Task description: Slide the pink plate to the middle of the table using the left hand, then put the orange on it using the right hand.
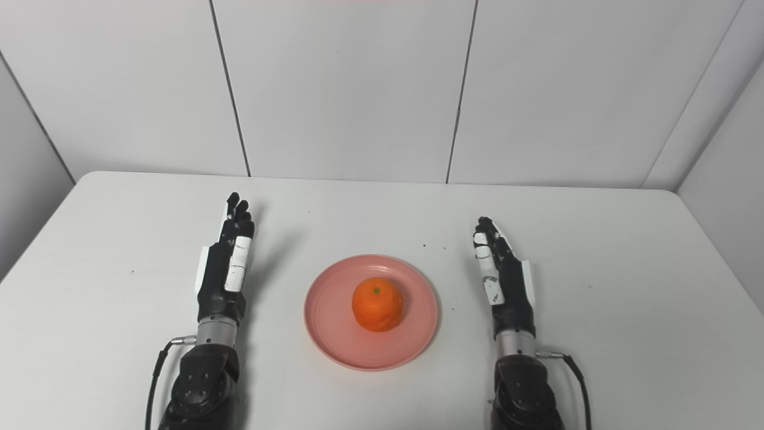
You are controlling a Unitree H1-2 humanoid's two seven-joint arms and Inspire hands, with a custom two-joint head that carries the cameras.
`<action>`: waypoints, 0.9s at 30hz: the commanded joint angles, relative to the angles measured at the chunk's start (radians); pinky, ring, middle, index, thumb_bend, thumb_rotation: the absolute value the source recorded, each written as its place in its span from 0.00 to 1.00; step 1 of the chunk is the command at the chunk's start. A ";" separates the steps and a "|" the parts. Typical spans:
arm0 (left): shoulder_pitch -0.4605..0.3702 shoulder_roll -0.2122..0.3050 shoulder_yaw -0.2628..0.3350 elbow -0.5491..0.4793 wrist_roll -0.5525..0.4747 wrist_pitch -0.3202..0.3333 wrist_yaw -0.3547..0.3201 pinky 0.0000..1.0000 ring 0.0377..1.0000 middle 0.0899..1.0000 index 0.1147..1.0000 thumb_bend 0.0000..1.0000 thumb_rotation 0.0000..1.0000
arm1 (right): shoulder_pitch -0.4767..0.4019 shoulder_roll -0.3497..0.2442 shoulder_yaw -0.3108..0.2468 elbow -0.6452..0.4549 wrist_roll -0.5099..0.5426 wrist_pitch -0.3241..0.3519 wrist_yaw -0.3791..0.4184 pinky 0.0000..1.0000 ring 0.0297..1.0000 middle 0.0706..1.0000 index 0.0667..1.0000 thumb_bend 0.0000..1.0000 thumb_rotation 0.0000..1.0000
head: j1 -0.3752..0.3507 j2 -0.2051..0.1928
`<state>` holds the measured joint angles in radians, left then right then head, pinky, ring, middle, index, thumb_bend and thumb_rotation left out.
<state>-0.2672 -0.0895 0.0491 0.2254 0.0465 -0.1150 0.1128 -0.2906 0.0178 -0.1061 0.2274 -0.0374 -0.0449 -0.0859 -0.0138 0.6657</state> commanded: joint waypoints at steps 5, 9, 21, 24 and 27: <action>0.039 0.004 -0.005 -0.003 -0.044 0.135 -0.026 1.00 1.00 1.00 1.00 0.91 0.89 | 0.028 0.045 -0.026 0.024 0.116 0.079 0.010 0.99 0.91 0.91 0.90 0.76 1.00 | -0.001 0.003; 0.036 0.007 -0.004 -0.017 -0.060 0.187 -0.035 1.00 1.00 1.00 1.00 0.90 0.89 | 0.045 0.066 -0.033 0.030 0.179 0.078 0.024 1.00 0.93 0.92 0.92 0.78 1.00 | -0.006 0.004; 0.026 0.004 -0.002 -0.012 -0.062 0.222 -0.033 1.00 1.00 1.00 1.00 0.92 0.89 | 0.066 0.076 -0.016 0.056 0.192 0.010 0.042 1.00 0.93 0.93 0.93 0.85 1.00 | -0.008 0.005; 0.026 0.006 -0.004 -0.008 -0.061 0.212 -0.037 1.00 1.00 1.00 1.00 0.91 0.91 | 0.066 0.072 -0.011 0.053 0.193 0.017 0.046 1.00 0.94 0.93 0.94 0.86 1.00 | -0.008 0.005; 0.028 0.007 -0.005 -0.005 -0.066 0.200 -0.044 1.00 1.00 1.00 1.00 0.91 0.91 | 0.066 0.071 -0.009 0.049 0.197 0.025 0.045 1.00 0.94 0.94 0.95 0.87 1.00 | -0.010 0.007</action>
<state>-0.2613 -0.0809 0.0501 0.1896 -0.0041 0.0321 0.0841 -0.2731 0.0750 -0.1217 0.2339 0.1471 -0.0399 -0.0514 -0.0230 0.6719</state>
